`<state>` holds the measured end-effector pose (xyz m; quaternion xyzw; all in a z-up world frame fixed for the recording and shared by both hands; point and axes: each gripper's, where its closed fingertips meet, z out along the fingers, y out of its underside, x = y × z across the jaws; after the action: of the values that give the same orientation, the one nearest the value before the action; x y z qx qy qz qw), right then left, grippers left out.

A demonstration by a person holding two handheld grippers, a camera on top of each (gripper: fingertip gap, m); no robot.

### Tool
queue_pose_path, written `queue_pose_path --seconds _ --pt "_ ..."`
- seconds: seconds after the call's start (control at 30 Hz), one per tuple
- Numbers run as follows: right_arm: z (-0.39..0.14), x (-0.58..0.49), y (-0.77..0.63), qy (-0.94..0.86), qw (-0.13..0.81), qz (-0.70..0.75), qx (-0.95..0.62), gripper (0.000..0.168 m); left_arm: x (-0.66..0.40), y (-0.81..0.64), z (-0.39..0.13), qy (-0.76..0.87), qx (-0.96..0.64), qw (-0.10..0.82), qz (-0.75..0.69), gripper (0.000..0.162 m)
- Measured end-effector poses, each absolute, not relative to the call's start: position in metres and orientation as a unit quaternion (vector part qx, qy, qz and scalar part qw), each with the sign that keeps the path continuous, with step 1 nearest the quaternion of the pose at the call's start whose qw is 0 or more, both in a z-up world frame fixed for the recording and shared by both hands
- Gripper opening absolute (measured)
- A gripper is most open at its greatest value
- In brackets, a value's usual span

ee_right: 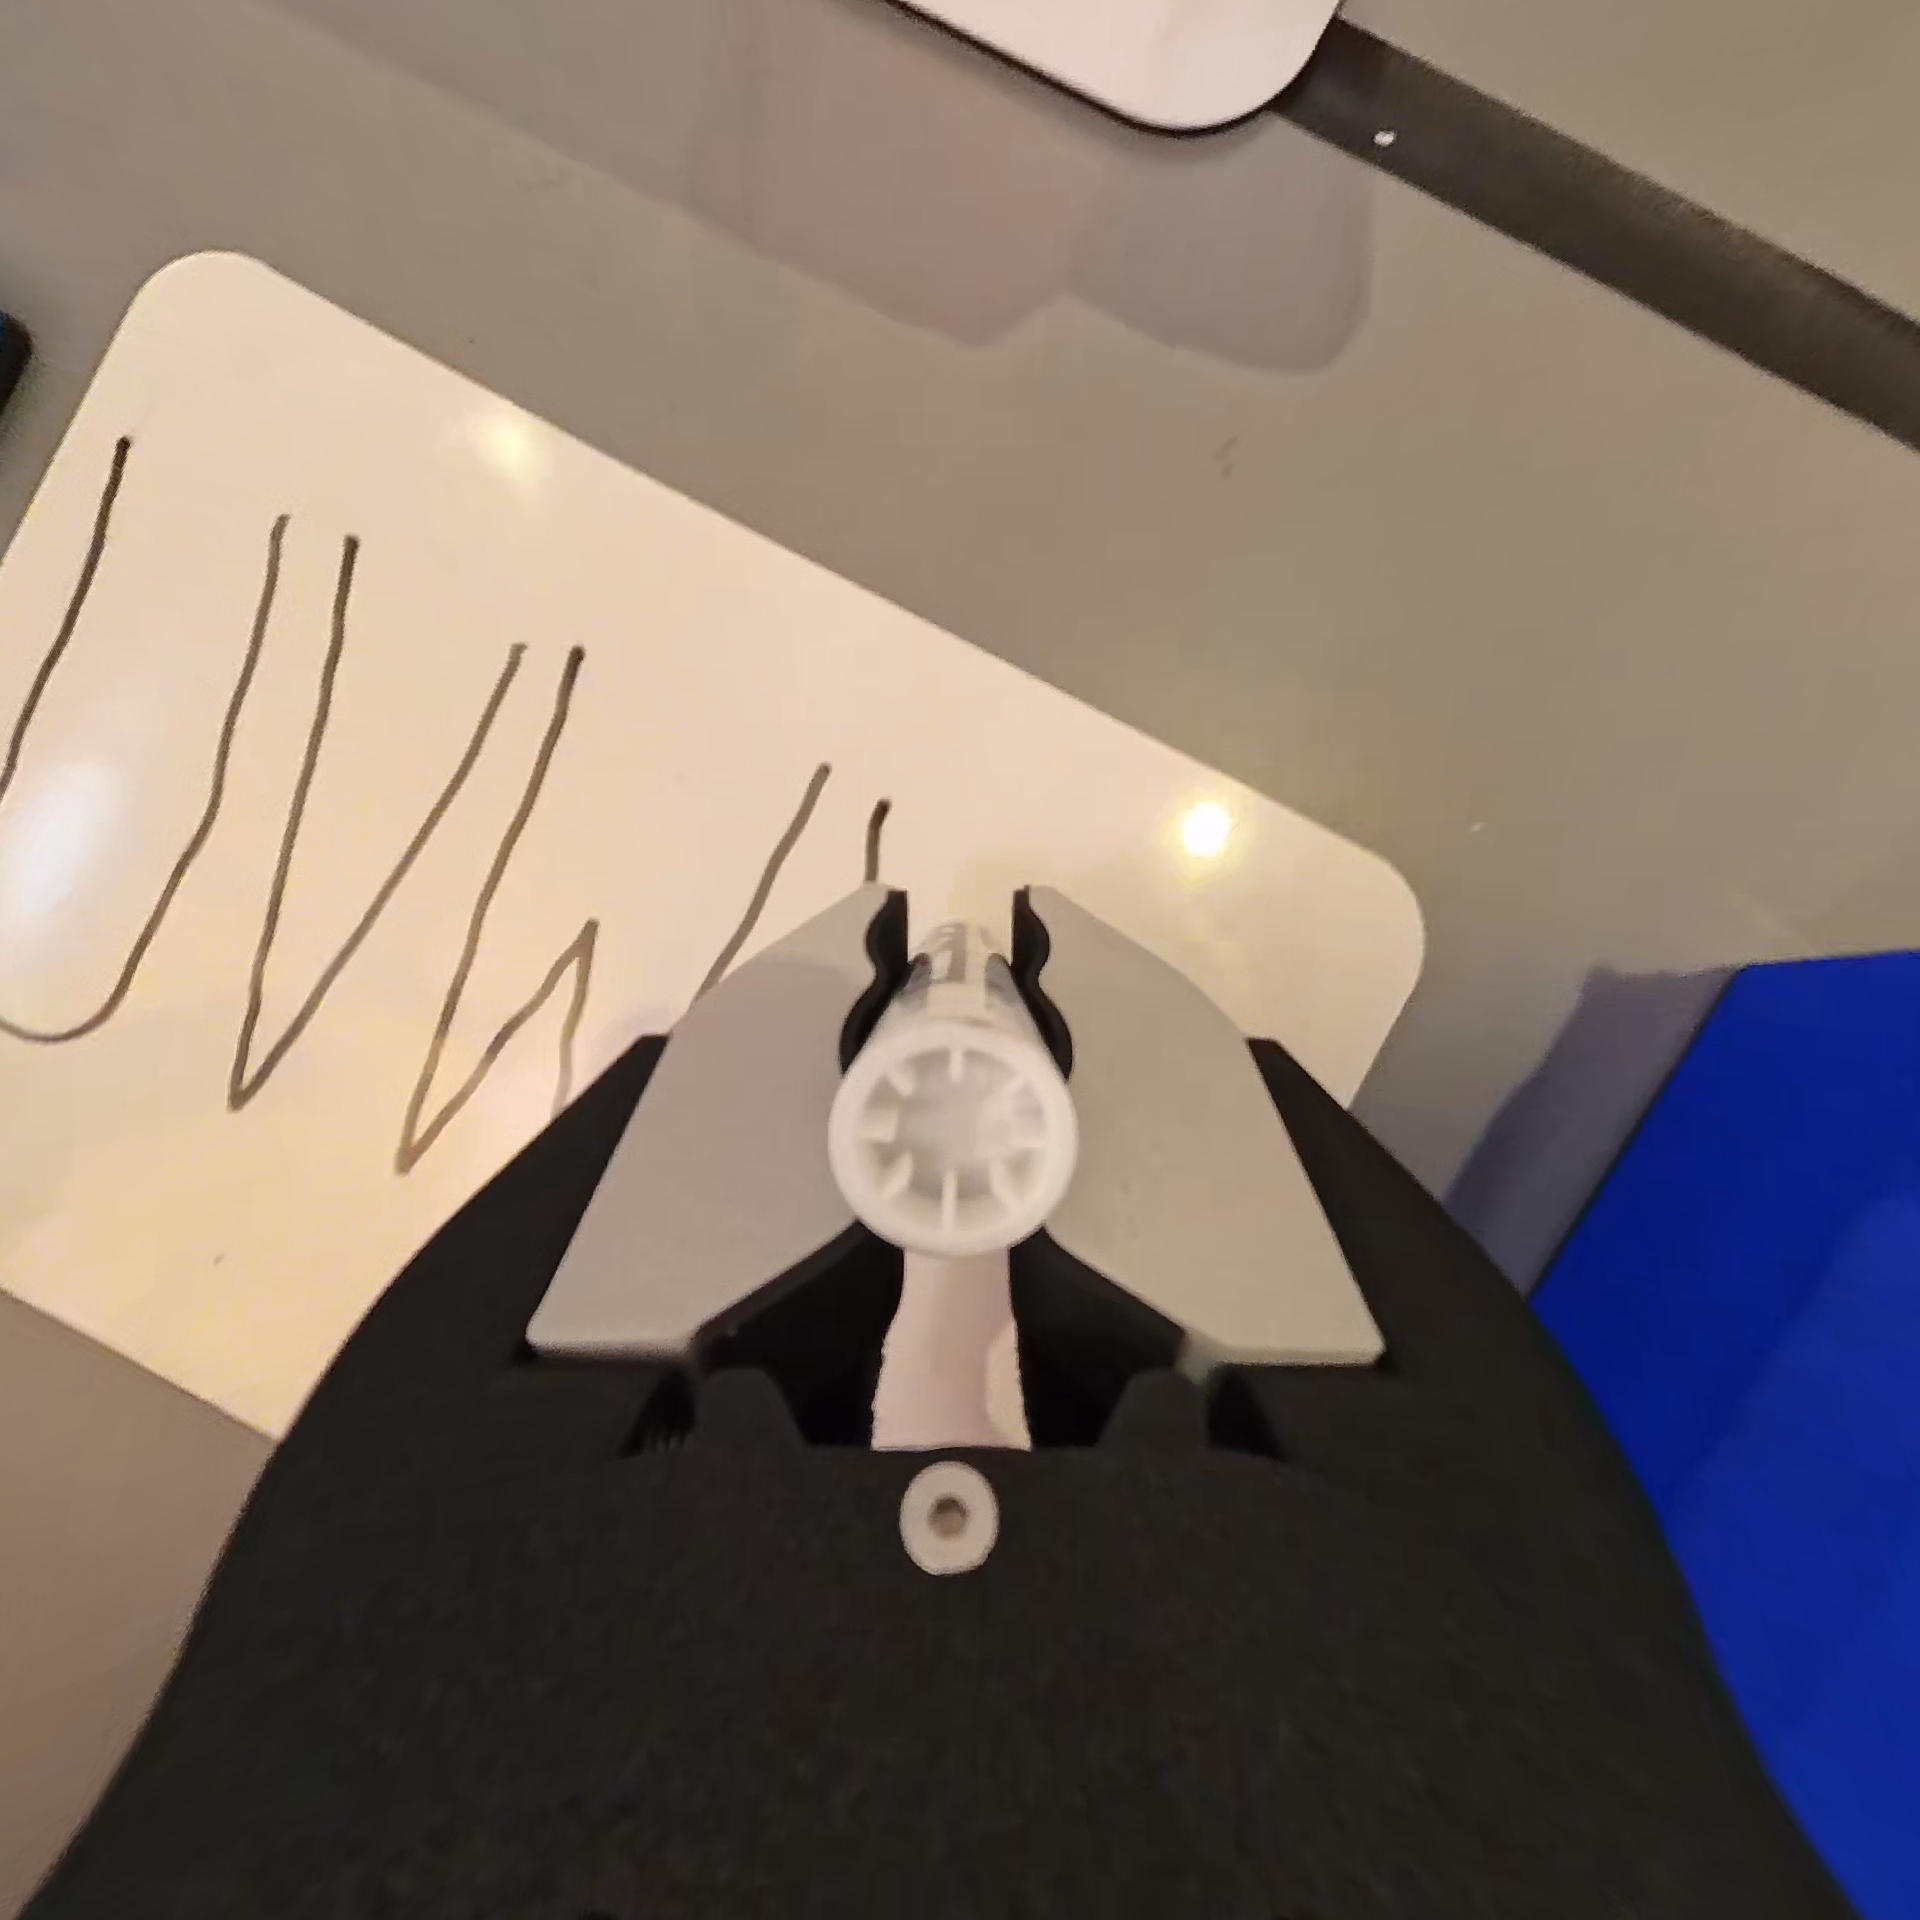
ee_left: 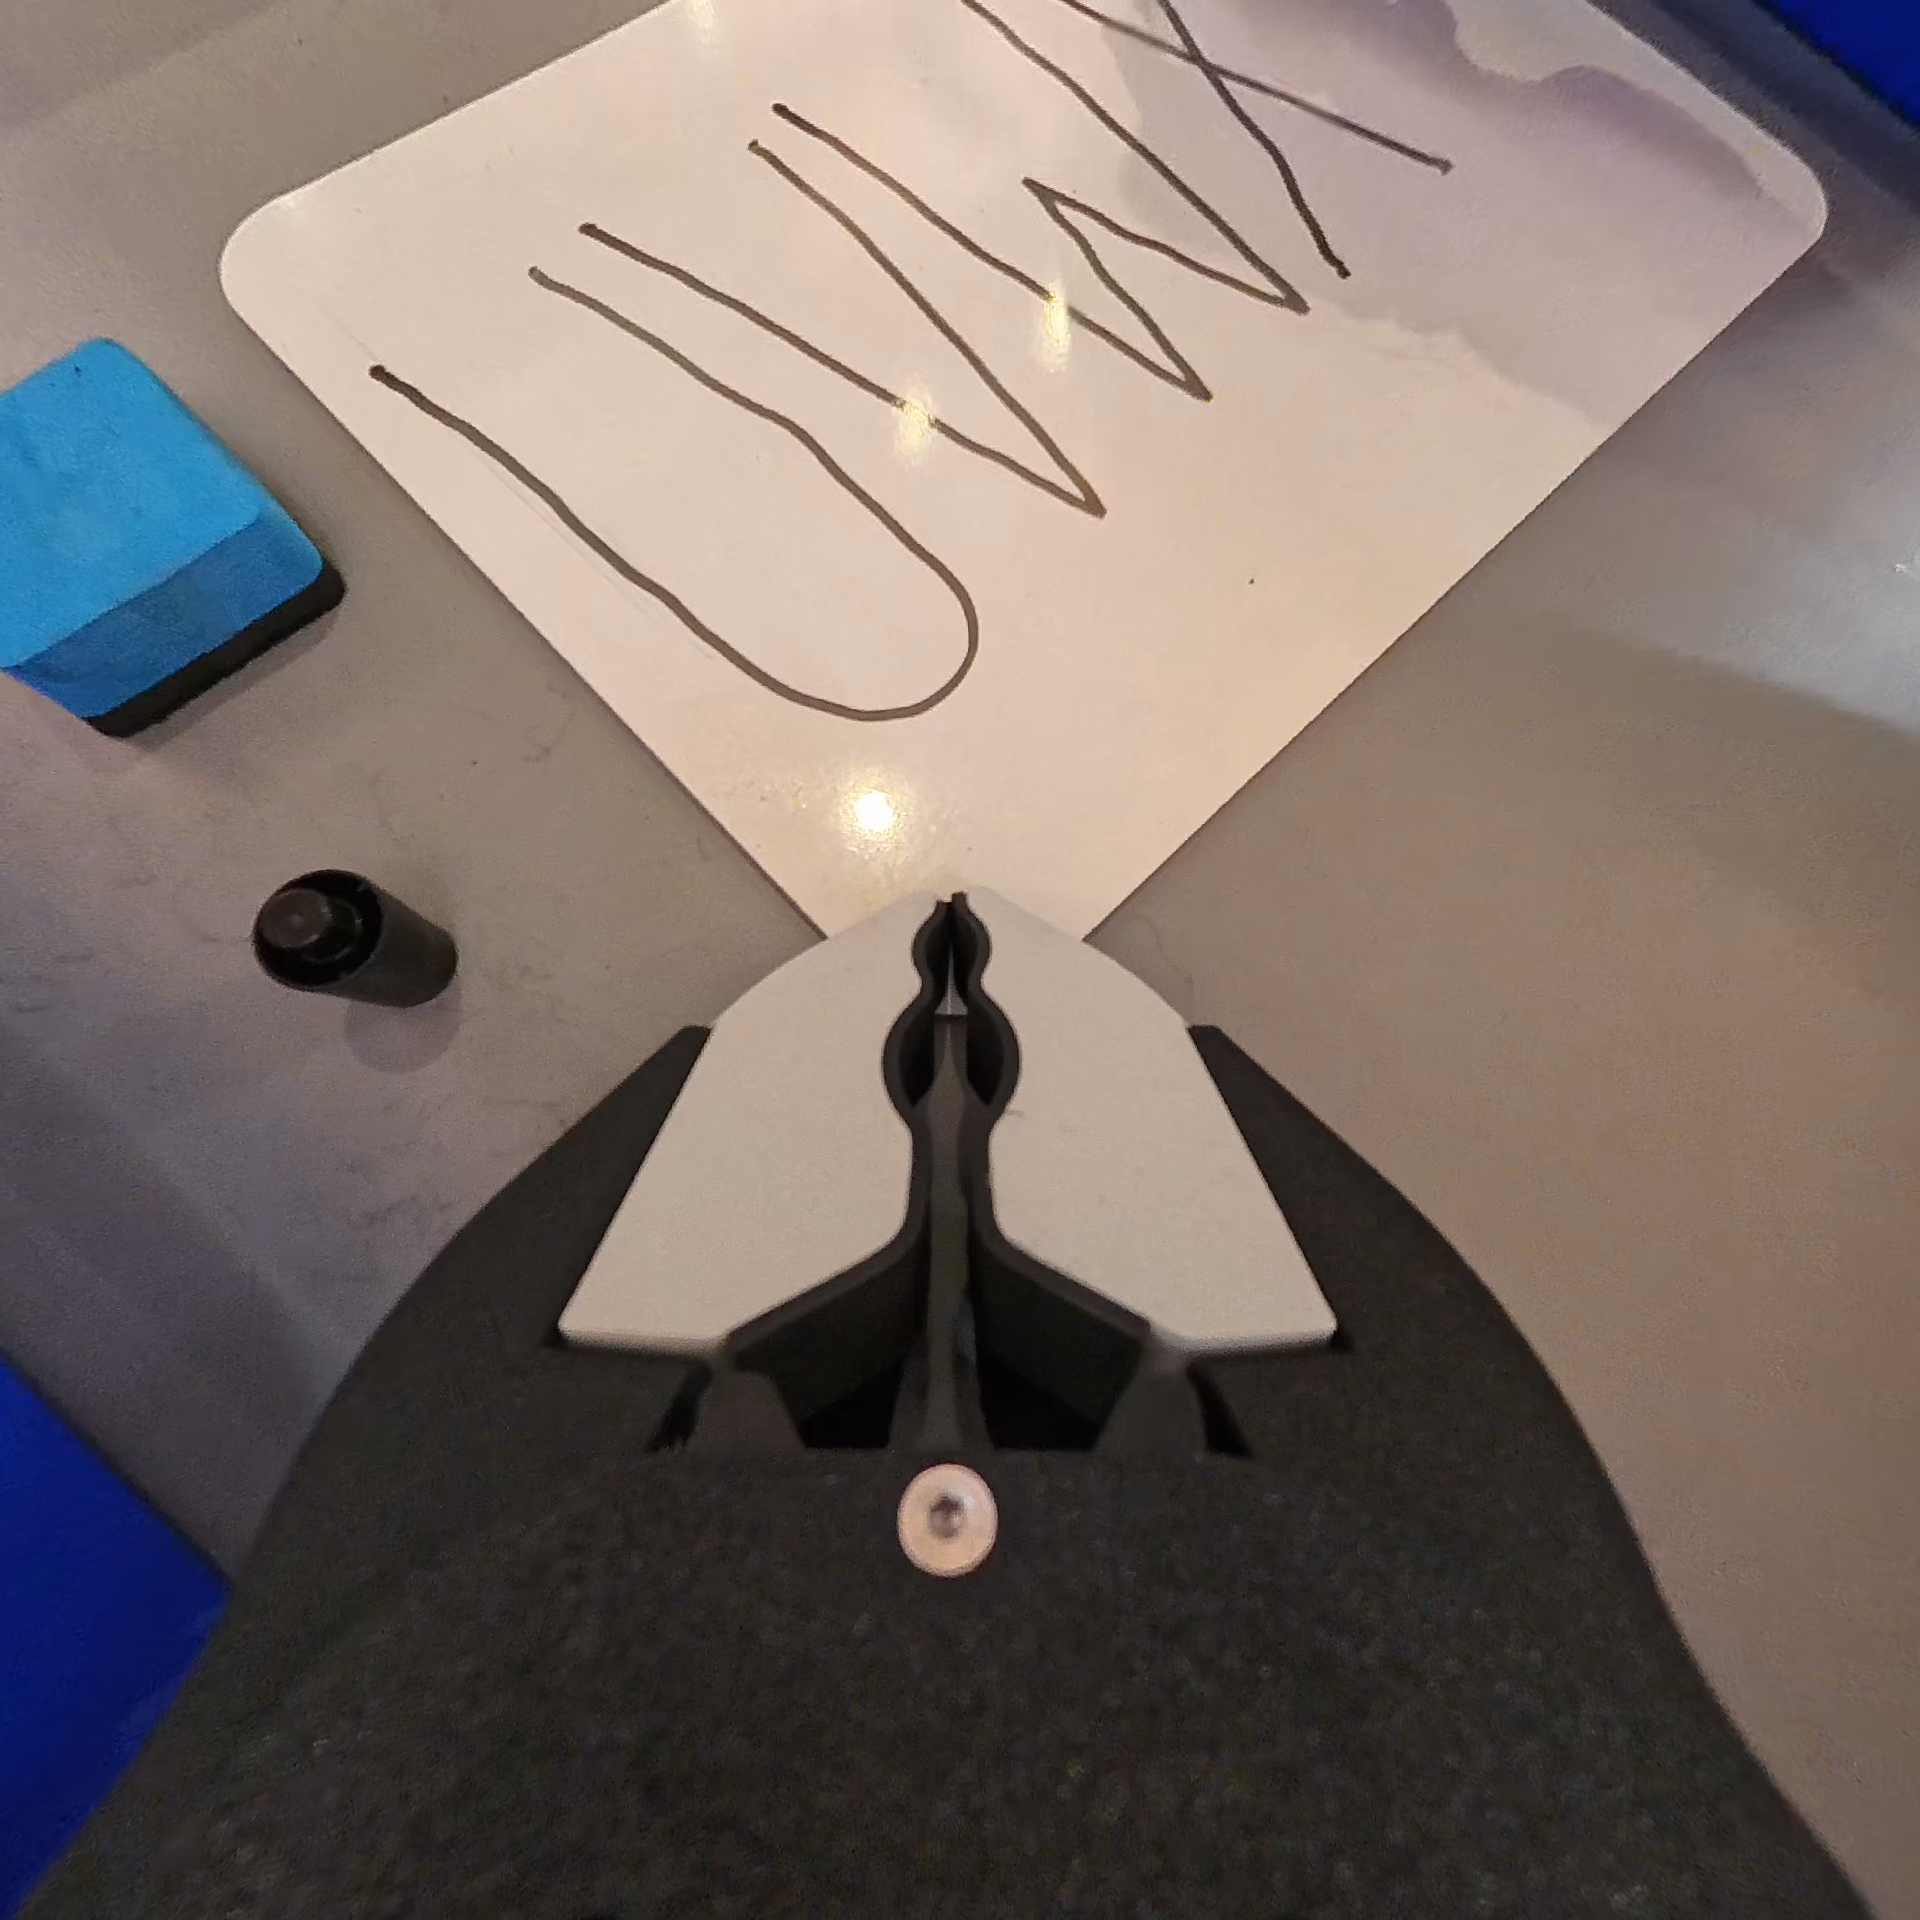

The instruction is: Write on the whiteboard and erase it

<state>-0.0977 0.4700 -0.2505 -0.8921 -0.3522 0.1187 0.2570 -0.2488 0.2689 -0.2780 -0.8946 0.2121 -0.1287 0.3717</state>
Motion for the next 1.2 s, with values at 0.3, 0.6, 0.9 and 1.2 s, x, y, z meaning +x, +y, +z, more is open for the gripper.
queue_pose_path --seconds 0.3,0.6,0.9,1.2 --pt "-0.229 -0.092 0.485 -0.342 0.284 0.115 -0.889 0.020 -0.249 0.269 -0.278 0.212 -0.895 0.371 -0.129 0.000" --pt "-0.244 -0.081 0.492 -0.299 0.275 0.103 -0.908 0.020 -0.249 0.269 -0.278 0.212 -0.895 0.371 -0.130 0.000" --pt "-0.250 -0.082 0.498 -0.293 0.273 0.109 -0.910 0.020 -0.249 0.269 -0.278 0.212 -0.895 0.371 -0.130 0.000" --pt "-0.251 -0.060 0.476 -0.274 0.263 0.092 -0.921 0.020 -0.249 0.269 -0.278 0.212 -0.895 0.372 -0.129 0.000"
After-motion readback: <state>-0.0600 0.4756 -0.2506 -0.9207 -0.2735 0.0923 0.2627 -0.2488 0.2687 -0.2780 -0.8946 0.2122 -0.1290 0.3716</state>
